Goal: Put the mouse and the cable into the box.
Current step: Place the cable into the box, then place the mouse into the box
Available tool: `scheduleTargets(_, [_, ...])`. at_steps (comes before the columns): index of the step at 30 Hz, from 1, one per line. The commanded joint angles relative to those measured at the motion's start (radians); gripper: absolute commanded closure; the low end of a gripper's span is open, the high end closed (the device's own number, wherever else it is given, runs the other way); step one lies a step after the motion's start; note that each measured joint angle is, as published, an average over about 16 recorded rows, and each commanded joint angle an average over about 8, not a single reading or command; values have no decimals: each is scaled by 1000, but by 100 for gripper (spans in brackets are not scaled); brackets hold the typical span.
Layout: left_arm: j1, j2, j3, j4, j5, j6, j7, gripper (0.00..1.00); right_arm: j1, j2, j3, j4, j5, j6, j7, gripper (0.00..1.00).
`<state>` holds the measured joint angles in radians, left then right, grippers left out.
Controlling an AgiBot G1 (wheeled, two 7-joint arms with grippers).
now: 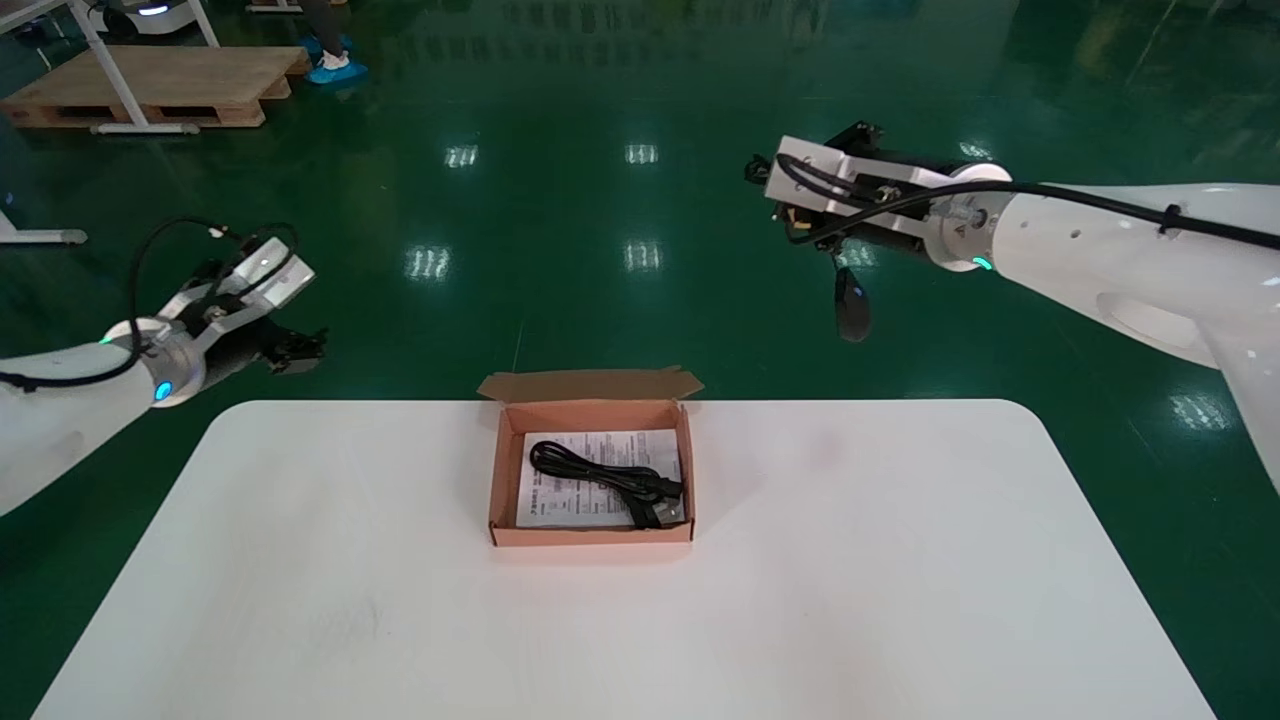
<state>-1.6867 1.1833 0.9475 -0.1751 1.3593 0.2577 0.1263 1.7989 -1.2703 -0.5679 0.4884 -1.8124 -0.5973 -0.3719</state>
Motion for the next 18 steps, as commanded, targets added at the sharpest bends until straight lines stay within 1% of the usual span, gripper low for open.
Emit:
scheduleTargets(1, [-2,-7,-1,27,-1,-14,-19,0,-7,-6,-3,6,2,-14,3,100])
scheduleTargets(6, [-14,4,8,53,11,-11,-38,0,-29,-33,-18,44,4,-65,26,100])
scheduleTargets(11, [-19,8,14,60,18,-10,-49,0,-60,-72,-45,111,14,-96,51,100])
scheduleTargets(15, [-19,9,18,60,23,-10,-57,0,-95,-90,-100,205,35,-104,77,100])
scheduleTargets(18, [-20,8,20,59,26,-10,-62,0,-123,-94,-165,286,50,-97,104,100])
